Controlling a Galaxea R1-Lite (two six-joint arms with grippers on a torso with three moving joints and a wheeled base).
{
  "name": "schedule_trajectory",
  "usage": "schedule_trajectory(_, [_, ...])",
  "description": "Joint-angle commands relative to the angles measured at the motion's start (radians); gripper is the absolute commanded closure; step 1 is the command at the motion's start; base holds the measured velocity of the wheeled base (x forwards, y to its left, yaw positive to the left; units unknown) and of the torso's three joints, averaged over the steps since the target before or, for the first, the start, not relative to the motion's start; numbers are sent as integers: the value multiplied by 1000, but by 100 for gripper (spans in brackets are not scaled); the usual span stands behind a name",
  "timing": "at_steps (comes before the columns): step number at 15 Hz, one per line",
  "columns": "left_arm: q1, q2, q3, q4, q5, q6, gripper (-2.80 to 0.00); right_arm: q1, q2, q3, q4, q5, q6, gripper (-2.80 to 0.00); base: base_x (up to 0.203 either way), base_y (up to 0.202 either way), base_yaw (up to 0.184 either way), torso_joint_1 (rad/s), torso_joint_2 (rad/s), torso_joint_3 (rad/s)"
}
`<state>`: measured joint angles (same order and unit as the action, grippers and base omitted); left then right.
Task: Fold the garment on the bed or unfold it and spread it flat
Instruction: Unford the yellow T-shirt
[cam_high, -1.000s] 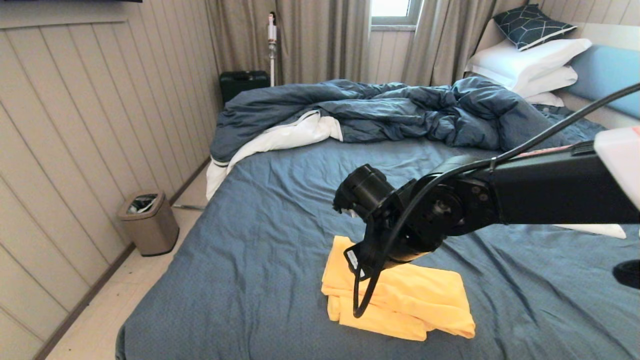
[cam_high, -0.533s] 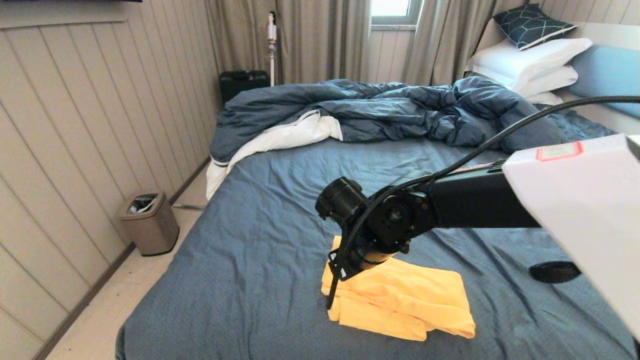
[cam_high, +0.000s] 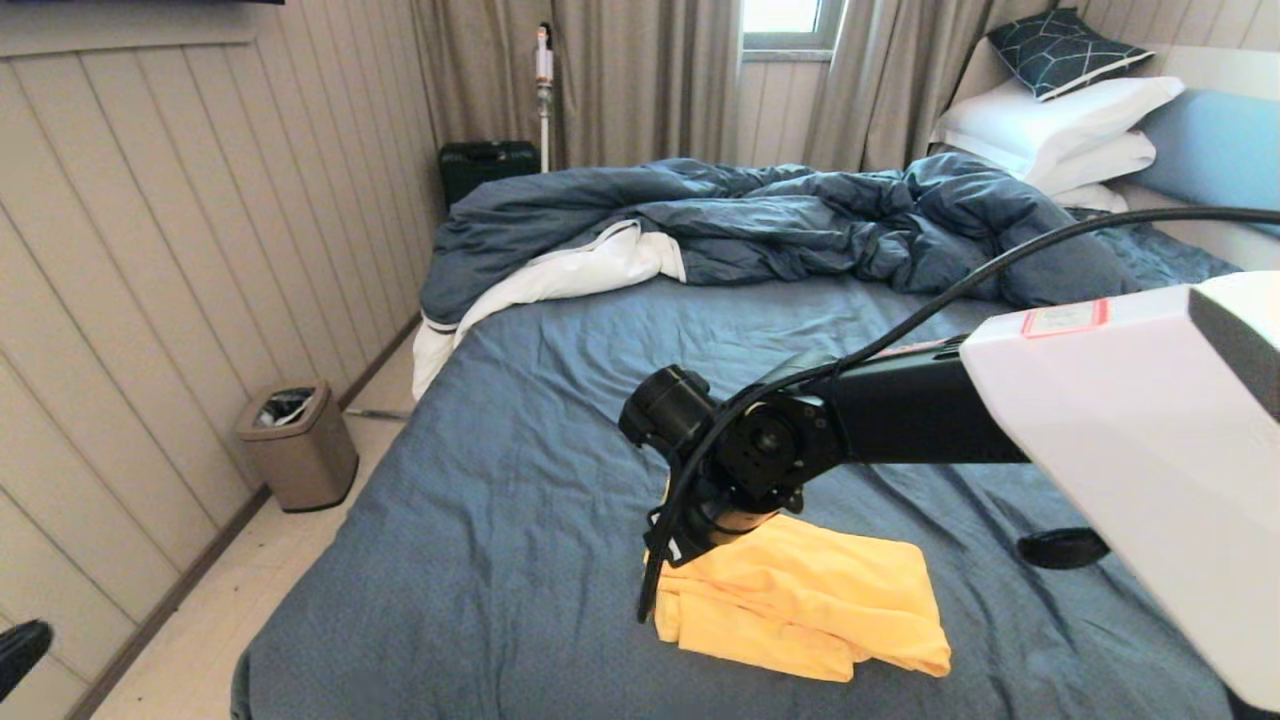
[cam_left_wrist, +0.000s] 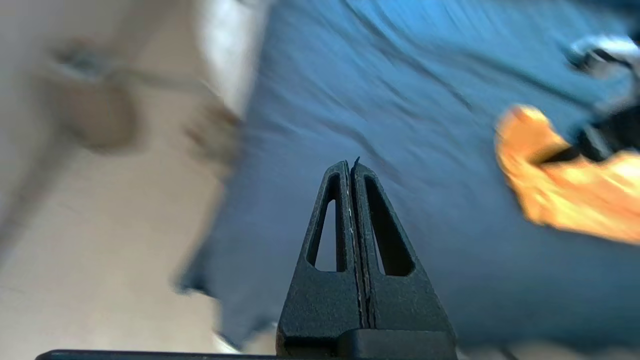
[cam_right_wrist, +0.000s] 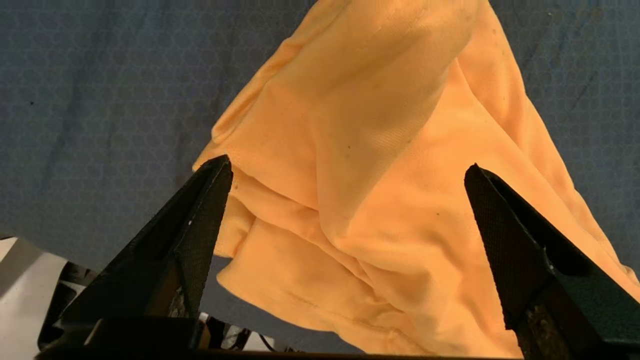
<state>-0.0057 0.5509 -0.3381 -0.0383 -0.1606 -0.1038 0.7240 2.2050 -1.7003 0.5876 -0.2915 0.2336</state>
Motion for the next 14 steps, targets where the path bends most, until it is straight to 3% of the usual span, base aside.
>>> schedule_trajectory(1, [-6,340,-33,-53,-66,-7,0,-2,10,-15,3,-2,1,-280,0,0,0,0,0,0])
schedule_trajectory(4, [-18,702,-47,-313,-175,-23,0,-6,53,-54,5,-2,0,-280,0,0,0,0,0,0])
schedule_trajectory(6, [-31,837,-43,-555,-285,-39,0,-6,92,-106,6,-1,2,-280,0,0,0,0,0,0])
schedule_trajectory(7, [-36,859,-46,-603,-333,-51,0,-6,109,-130,8,-1,5,-280,0,0,0,0,0,0])
schedule_trajectory(8, [-45,856,-53,-615,-362,-63,0,-8,117,-140,9,-2,8,-280,0,0,0,0,0,0])
schedule_trajectory(14, [-80,862,-39,-618,-364,-62,0,-39,104,-135,9,0,28,-280,0,0,0,0,0,0])
